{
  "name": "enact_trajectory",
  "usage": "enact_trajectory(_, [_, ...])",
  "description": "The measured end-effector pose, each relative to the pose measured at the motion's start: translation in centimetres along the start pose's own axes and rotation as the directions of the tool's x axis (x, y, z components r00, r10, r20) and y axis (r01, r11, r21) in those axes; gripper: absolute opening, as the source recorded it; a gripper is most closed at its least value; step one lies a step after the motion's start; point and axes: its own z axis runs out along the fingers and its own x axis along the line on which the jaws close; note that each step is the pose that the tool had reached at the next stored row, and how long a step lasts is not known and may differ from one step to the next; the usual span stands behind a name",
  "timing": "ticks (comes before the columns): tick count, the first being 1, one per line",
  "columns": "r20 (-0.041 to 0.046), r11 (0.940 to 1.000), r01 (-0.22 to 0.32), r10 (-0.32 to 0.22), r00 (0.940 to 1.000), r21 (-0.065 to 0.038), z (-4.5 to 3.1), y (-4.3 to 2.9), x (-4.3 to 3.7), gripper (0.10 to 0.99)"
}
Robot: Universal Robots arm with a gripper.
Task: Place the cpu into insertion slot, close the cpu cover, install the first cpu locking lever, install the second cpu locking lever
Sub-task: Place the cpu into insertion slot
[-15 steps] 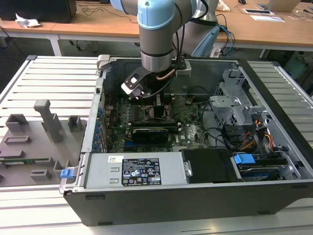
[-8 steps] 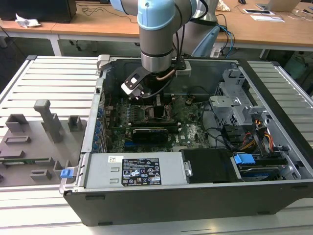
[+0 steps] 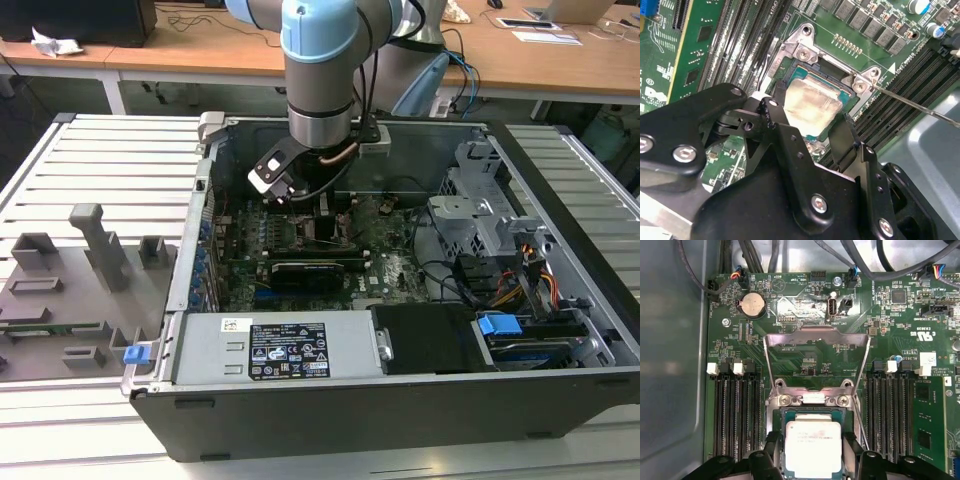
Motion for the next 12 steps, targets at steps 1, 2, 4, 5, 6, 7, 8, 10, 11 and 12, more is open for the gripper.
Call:
enact_trajectory(1, [0.0001, 1.0000, 0.000, 0.000, 1.0000, 0.000, -0.17, 0.01, 0.00, 0.600])
enact_trajectory(2, [0.0000, 1.0000, 0.000, 0.000, 1.0000, 0.001, -0.35, 0.03, 0.01, 0.600])
enact_trajectory(4, [0.0000, 1.0000, 0.000, 0.000, 1.0000, 0.001, -0.33, 0.04, 0.01, 0.600])
enact_trajectory(5, [0.0001, 1.0000, 0.000, 0.000, 1.0000, 0.001, -0.33, 0.04, 0.01, 0.600])
enact_trajectory(6, [0.0003, 1.0000, 0.000, 0.000, 1.0000, 0.001, -0.35, 0.04, 0.01, 0.600])
enact_trajectory(7, [0.0002, 1.0000, 0.000, 0.000, 1.0000, 0.002, -0.79, 0.08, 0.02, 0.600])
enact_trajectory(8, [0.0001, 1.0000, 0.000, 0.000, 1.0000, 0.004, -0.92, 0.12, 0.03, 0.600])
enact_trajectory(10, [0.0002, 1.0000, 0.000, 0.000, 1.0000, 0.009, -0.95, 0.14, -0.21, 0.455])
enact_trajectory(11, [0.0001, 1.0000, 0.000, 0.000, 1.0000, 0.009, -0.96, 0.14, -0.40, 0.337])
enact_trajectory(12, [0.0004, 1.0000, 0.000, 0.000, 1.0000, 0.010, -1.01, 0.14, -0.50, 0.275])
